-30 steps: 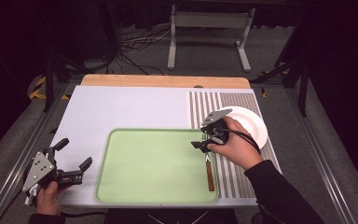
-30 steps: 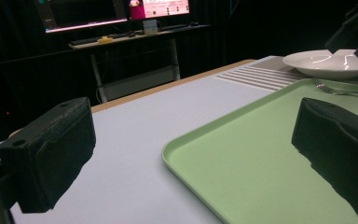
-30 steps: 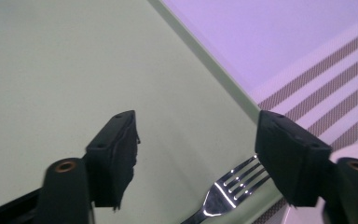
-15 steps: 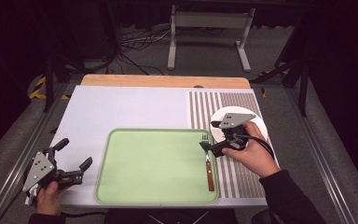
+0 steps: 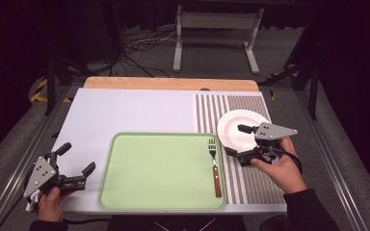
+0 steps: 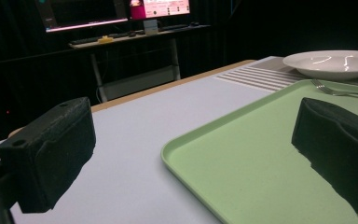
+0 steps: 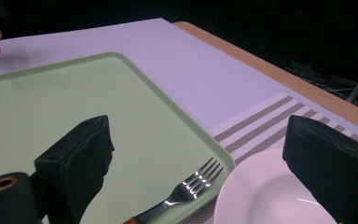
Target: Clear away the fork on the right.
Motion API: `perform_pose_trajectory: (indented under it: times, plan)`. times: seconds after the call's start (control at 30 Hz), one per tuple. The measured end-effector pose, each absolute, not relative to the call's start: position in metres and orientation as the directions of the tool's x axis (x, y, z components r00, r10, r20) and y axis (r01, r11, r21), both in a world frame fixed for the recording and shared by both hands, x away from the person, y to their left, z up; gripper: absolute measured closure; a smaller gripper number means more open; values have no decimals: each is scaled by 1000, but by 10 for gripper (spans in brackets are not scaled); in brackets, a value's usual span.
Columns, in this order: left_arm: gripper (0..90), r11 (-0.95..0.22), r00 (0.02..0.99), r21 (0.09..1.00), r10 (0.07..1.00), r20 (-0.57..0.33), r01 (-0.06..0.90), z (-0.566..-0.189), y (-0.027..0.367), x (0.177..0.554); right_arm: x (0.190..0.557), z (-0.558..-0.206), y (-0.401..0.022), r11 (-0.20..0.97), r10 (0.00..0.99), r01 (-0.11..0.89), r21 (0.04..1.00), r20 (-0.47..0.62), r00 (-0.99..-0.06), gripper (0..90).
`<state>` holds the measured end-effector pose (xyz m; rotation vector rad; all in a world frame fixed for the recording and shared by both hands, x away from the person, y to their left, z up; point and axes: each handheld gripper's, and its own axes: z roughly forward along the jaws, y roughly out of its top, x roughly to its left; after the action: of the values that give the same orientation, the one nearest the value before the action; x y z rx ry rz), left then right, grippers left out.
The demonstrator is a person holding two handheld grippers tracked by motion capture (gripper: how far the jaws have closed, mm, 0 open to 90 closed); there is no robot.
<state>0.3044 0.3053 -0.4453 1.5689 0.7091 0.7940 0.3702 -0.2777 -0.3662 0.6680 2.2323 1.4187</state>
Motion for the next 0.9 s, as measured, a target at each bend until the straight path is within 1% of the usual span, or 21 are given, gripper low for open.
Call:
perform_pose_trajectory:
  times: [0.17, 0.4, 0.63, 0.73, 0.77, 0.83, 0.9]
  plan:
    - [3, -128, 580, 992, 809, 97, 13, -445, 306, 304, 363, -372, -296, 314, 608, 143, 938, -83, -789, 63]
    - [3, -131, 583, 991, 806, 100, 11, -445, 306, 304, 355, -383, -317, 244, 636, 134, 960, -54, -770, 41]
    - [2, -124, 580, 992, 809, 95, 10, -445, 306, 304, 348, -403, -335, 200, 662, 145, 969, -25, -749, 30]
    - [3, -126, 579, 992, 809, 97, 10, -445, 306, 304, 346, -412, -340, 167, 668, 147, 975, -2, -745, 30]
    - [3, -124, 579, 992, 810, 96, 9, -446, 306, 304, 344, -420, -343, 145, 675, 145, 979, 10, -738, 30]
    - [3, -119, 578, 993, 811, 91, 10, -446, 306, 304, 343, -424, -344, 145, 677, 143, 979, 7, -736, 29]
    - [3, -116, 578, 993, 811, 89, 11, -446, 307, 304, 342, -433, -346, 170, 671, 142, 975, -9, -742, 30]
